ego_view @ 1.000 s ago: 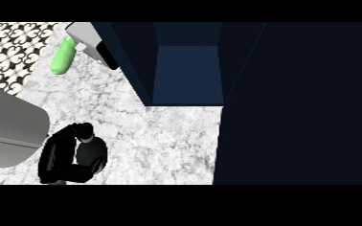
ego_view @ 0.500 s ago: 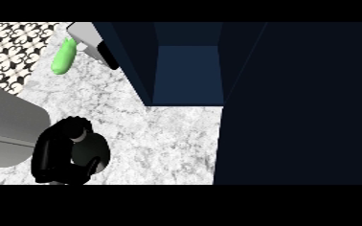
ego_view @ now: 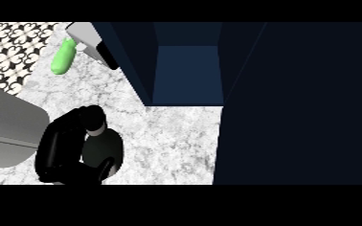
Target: Pick up the wine, place it into the cabinet and close the cabinet
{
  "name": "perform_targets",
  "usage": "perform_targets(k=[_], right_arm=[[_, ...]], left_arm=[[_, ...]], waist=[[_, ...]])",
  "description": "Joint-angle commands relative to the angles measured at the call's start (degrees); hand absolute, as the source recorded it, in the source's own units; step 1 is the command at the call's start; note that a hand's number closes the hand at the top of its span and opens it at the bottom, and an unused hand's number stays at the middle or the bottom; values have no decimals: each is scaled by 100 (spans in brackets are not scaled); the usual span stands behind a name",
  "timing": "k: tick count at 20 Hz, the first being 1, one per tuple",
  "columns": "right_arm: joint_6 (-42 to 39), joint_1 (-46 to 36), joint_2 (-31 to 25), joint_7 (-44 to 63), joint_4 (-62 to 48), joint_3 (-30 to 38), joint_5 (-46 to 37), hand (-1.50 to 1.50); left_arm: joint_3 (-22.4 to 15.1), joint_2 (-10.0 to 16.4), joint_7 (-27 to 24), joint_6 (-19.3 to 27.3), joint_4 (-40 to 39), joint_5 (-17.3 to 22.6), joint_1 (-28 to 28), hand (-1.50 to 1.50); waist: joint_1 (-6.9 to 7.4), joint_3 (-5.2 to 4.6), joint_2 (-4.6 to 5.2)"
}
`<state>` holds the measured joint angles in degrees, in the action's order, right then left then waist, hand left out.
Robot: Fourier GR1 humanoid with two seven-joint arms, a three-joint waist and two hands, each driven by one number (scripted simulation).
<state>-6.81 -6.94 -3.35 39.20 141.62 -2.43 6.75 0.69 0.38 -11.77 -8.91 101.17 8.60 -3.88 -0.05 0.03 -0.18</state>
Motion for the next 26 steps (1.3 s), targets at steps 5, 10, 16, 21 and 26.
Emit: perform_targets(k=[5, 10, 16, 21, 26], right_arm=[[-4, 427, 127, 18, 601, -125, 224, -150], [-258, 363, 8, -392, 19, 361, 697, -150], [129, 176, 184, 389, 796, -219, 284, -150], [-333, 550, -14, -298, 409, 375, 795, -150], [-119, 402, 51, 83, 698, 162, 604, -150]], left_arm=[[-1076, -37, 1341, 940, 967, 30, 464, 150], [-1726, -37, 1711, 1930, 818, -6, 1373, 150], [-2230, -38, 1979, 3061, 458, 27, 2289, 150], [-2921, -38, 1572, 3799, 80, -280, 2355, 150], [-2725, -38, 1772, 4258, -634, -80, 3374, 150]], waist=[[-19, -1, 4], [-34, 3, 14], [-77, -5, 2], [-50, 1, 11], [-93, -1, 13]])
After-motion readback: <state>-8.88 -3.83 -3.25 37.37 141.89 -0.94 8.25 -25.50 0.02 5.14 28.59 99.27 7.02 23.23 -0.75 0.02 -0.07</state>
